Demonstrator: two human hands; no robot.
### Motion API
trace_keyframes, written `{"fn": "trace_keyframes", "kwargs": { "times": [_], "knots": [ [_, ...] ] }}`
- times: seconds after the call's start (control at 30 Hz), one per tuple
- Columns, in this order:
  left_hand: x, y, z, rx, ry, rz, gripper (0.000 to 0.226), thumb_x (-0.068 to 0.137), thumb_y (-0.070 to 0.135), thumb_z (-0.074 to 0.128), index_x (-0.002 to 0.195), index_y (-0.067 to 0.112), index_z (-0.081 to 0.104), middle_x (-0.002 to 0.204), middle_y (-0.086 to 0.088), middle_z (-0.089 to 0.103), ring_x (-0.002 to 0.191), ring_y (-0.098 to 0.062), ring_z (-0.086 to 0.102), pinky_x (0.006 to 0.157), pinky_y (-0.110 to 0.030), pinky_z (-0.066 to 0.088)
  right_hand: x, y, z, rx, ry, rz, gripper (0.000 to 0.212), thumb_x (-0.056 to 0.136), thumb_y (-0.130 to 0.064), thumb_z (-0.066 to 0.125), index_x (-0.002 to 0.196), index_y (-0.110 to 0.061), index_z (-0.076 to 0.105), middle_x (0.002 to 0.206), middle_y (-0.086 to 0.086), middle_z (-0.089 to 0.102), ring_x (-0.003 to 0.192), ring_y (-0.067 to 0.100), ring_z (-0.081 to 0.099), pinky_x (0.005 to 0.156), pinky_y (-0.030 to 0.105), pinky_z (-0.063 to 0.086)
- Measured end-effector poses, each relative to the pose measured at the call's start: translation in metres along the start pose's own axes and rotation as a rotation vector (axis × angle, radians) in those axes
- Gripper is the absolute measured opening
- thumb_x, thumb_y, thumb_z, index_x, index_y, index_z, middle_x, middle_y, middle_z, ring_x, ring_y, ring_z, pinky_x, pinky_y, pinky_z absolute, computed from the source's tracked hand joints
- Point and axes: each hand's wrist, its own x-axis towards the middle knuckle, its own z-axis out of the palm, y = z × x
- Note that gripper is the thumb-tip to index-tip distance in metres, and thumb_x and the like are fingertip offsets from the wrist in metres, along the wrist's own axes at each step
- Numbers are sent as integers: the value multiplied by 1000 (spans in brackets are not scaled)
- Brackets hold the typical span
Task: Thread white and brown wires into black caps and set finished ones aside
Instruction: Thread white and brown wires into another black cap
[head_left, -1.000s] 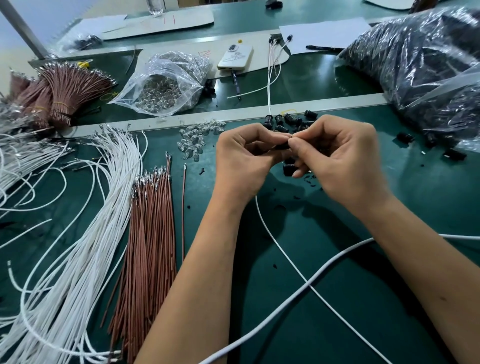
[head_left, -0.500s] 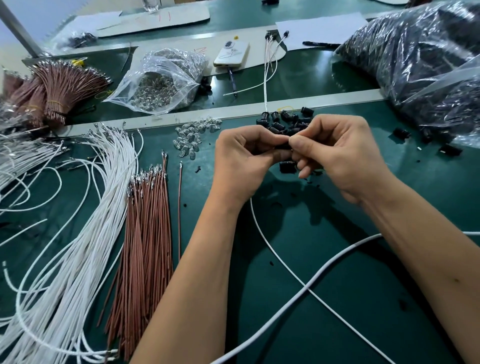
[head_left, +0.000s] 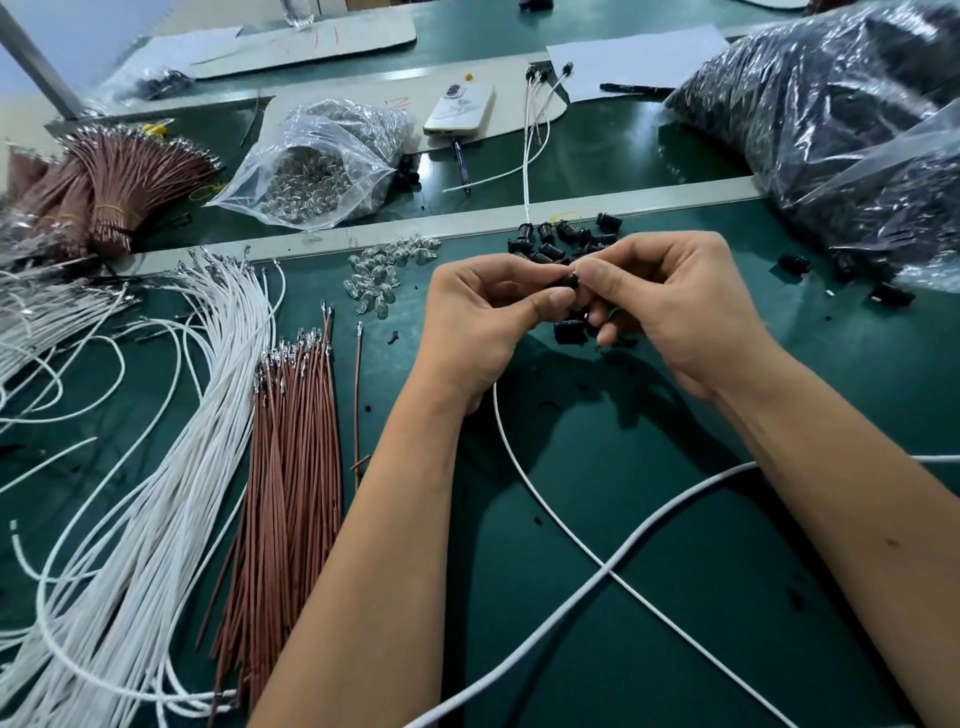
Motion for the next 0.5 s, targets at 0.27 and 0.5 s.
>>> {"fn": "trace_keyframes", "kwargs": {
  "times": [0.27,0.5],
  "knots": [
    [-1,-1,0,-5,9,-23,14,79,-11,75,89,-1,73,70,-3,75,60,-9,68,63,-17,52,-1,5,3,-22,-27,-30,14,96,-6,71,82,-8,71,63,6,68,51,16,61,45,24,53],
    [-4,3,0,-37,7,-76,12,82,-6,75,87,4,73,69,-3,74,59,-9,67,60,-17,51,-2,4,3,-9,-66,-79,14,96,-5,70,83,-8,69,63,5,66,51,16,60,45,26,54]
  ]
}}
